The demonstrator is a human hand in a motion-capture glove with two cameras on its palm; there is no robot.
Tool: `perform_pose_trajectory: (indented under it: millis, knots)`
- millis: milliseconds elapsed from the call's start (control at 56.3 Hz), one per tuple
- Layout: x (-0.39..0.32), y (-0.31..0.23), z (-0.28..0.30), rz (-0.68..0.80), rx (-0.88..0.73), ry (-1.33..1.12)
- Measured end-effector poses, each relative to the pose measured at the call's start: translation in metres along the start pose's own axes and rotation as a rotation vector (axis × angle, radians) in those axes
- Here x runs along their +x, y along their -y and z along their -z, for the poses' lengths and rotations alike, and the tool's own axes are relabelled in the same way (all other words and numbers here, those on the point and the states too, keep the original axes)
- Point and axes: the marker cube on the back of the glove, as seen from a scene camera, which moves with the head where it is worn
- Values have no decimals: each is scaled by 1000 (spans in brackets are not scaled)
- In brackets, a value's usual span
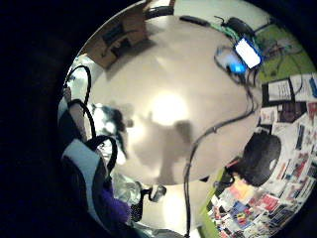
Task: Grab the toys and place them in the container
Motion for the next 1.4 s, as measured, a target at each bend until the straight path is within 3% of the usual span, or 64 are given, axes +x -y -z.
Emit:
perform_pose_trajectory:
  millis: [160,355,408,532,728,941,1083,1242,1296,1402]
  knots:
    - [-77,72,54,141,163,-30]
    - [-136,151,98,204,526,144]
    - [-141,168,97,180,516,161]
    - [-142,185,84,127,327,113]
    - [-114,154,82,141,306,71]
    - [-71,69,41,207,194,22]
    - [-31,15,-33,190,-7,-26]
    - [-21,-59,-171,111,-320,-85]
    - [-16,-56,-187,121,-318,-82]
    - [-23,-54,-197,102,-160,-123]
